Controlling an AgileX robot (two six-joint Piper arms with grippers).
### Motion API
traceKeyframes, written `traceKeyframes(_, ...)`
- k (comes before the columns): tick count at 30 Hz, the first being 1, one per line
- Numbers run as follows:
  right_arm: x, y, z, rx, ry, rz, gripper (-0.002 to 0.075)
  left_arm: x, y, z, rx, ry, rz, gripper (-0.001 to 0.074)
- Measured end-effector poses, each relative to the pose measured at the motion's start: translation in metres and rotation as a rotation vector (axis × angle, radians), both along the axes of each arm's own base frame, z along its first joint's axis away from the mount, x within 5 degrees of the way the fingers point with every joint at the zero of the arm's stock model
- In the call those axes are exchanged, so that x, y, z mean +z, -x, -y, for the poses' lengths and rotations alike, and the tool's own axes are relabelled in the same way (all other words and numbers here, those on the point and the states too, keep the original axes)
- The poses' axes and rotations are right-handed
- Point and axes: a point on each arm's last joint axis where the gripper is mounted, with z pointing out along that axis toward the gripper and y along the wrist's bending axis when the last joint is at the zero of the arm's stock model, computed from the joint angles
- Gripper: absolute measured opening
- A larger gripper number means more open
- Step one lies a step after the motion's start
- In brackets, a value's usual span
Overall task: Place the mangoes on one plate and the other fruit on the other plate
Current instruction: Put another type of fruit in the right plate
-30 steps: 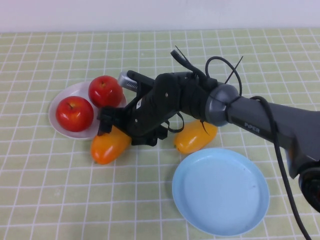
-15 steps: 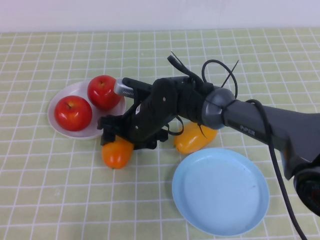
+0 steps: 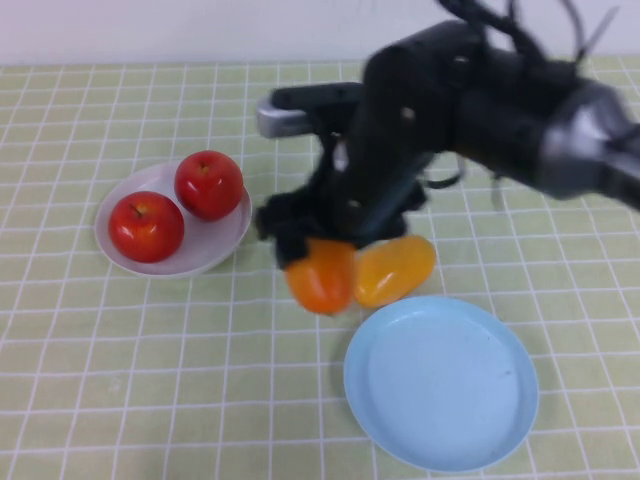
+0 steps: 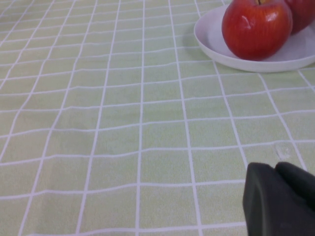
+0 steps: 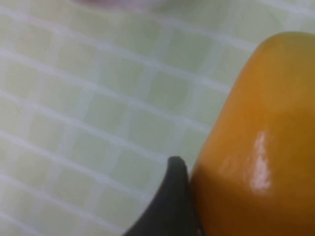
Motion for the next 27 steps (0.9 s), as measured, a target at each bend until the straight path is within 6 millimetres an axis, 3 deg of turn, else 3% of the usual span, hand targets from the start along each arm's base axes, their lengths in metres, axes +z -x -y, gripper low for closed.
traceKeyframes(4, 0.0, 0.026, 0.032, 0.003, 0.087, -0.007, 0.0561, 0.0, 0.0, 0.0, 0.0, 0.0, 0.0, 0.0002)
traceKeyframes(8, -0.024, 0.045, 0.061, -0.017, 0.141, -0.067, 0.0561, 0.0, 0.0, 0.0, 0.0, -0.002, 0.0, 0.0002)
traceKeyframes(11, -0.045, 0.049, 0.075, -0.038, 0.172, -0.105, 0.0561, 0.0, 0.0, 0.0, 0.0, -0.002, 0.0, 0.0002)
traceKeyframes(22, -0.082, 0.047, 0.071, 0.034, 0.167, -0.136, 0.056, 0.0, 0.0, 0.0, 0.0, -0.002, 0.0, 0.0002)
traceKeyframes(27, -0.085, 0.047, 0.07, 0.037, 0.177, -0.15, 0.0594, 0.0, 0.0, 0.0, 0.0, -0.002, 0.0, 0.0002)
